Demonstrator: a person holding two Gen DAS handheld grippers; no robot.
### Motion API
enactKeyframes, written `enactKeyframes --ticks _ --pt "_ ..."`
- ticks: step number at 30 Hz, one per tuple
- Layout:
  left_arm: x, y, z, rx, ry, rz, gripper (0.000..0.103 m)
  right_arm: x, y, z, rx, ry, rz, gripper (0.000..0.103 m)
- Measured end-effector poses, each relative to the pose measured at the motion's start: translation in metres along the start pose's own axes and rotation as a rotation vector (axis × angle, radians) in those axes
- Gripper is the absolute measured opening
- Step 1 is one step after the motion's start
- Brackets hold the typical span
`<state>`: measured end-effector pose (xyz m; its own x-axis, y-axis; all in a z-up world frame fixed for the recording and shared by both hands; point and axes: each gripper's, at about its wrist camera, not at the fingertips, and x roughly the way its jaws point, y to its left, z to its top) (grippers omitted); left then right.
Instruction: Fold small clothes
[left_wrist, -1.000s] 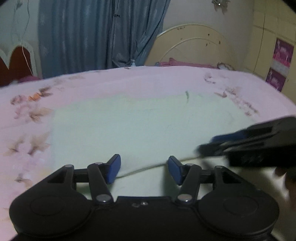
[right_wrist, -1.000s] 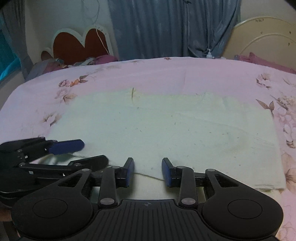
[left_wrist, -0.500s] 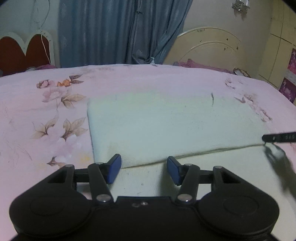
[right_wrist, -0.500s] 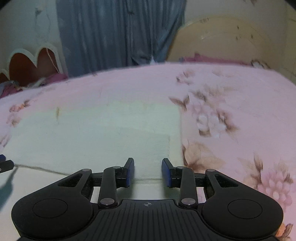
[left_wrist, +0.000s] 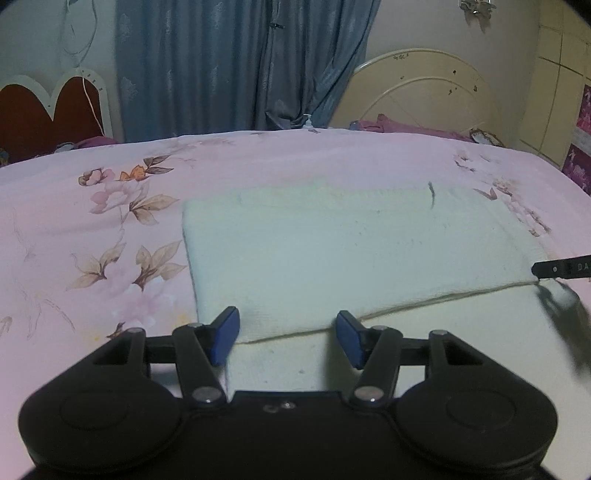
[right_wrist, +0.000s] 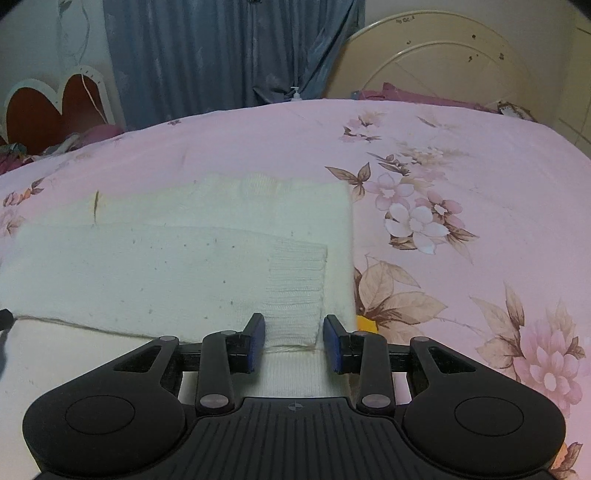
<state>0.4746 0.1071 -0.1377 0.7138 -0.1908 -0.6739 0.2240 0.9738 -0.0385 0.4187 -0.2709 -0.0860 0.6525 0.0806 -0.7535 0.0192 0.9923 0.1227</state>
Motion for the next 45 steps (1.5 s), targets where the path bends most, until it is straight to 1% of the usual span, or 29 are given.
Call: enactKeyframes --ticks 3,4,5,6,7,8,9,10,14,17,21,24,28,30,32,33,39,42,44,45 --pt "-0.002 -0.002 0.002 -0.001 0.010 0.016 0.057 -0.001 -0.004 0.001 0.006 0.005 0.018 0.034" --pt "-0.005 -0.003 0.003 -0.005 0.009 0.019 0.061 -0.003 -0.006 0.003 0.011 0.008 0.029 0.034" --pt "-0.008 -0.004 0.003 -0.008 0.005 0.025 0.077 -0.009 -0.007 0.003 0.015 0.004 0.048 0.034" --pt "-0.011 -0.006 0.003 -0.011 -0.003 0.045 0.088 -0.015 -0.009 0.002 0.020 -0.007 0.071 0.034" --pt "-0.016 -0.008 0.002 -0.012 -0.017 0.072 0.095 -0.022 -0.011 0.001 0.024 -0.015 0.087 0.037" --pt "-0.020 -0.009 0.001 -0.010 -0.027 0.080 0.092 -0.028 -0.013 -0.001 0.030 -0.024 0.098 0.044" --pt "-0.023 -0.011 0.000 -0.011 -0.021 0.077 0.091 -0.035 -0.015 -0.004 0.033 -0.041 0.107 0.066" --pt "-0.026 -0.013 -0.002 -0.012 -0.017 0.079 0.091 -0.043 -0.017 -0.008 0.032 -0.061 0.115 0.072" --pt "-0.045 -0.025 -0.011 0.005 -0.023 0.092 0.091 -0.070 -0.028 -0.022 0.041 -0.080 0.147 0.072" --pt "-0.063 -0.033 -0.020 0.011 -0.028 0.099 0.091 -0.089 -0.041 -0.034 0.071 -0.087 0.169 0.072" --pt "-0.086 -0.043 -0.037 0.010 -0.026 0.111 0.091 -0.118 -0.055 -0.053 0.086 -0.099 0.172 0.072" --pt "-0.105 -0.048 -0.050 0.007 -0.028 0.118 0.089 -0.139 -0.062 -0.068 0.082 -0.106 0.180 0.072" --pt "-0.133 -0.051 -0.076 -0.002 -0.010 0.119 0.078 -0.167 -0.068 -0.093 0.064 -0.109 0.202 0.072" --pt "-0.149 -0.052 -0.091 -0.007 -0.001 0.124 0.076 -0.181 -0.071 -0.108 0.058 -0.104 0.217 0.071" --pt "-0.166 -0.051 -0.108 -0.017 0.007 0.130 0.074 -0.192 -0.075 -0.122 0.055 -0.094 0.234 0.062" --pt "-0.174 -0.051 -0.116 -0.023 0.011 0.135 0.074 -0.198 -0.077 -0.132 0.059 -0.084 0.241 0.054" --pt "-0.210 -0.052 -0.158 -0.056 0.046 0.154 0.067 -0.225 -0.084 -0.180 0.089 -0.053 0.283 0.054" --pt "-0.225 -0.054 -0.176 -0.088 0.052 0.147 0.065 -0.234 -0.085 -0.203 0.089 -0.025 0.302 0.054" --pt "-0.230 -0.052 -0.188 -0.113 0.065 0.139 0.059 -0.238 -0.086 -0.216 0.097 0.003 0.328 0.054" --pt "-0.233 -0.051 -0.193 -0.127 0.068 0.131 0.059 -0.240 -0.086 -0.223 0.100 0.015 0.333 0.054"
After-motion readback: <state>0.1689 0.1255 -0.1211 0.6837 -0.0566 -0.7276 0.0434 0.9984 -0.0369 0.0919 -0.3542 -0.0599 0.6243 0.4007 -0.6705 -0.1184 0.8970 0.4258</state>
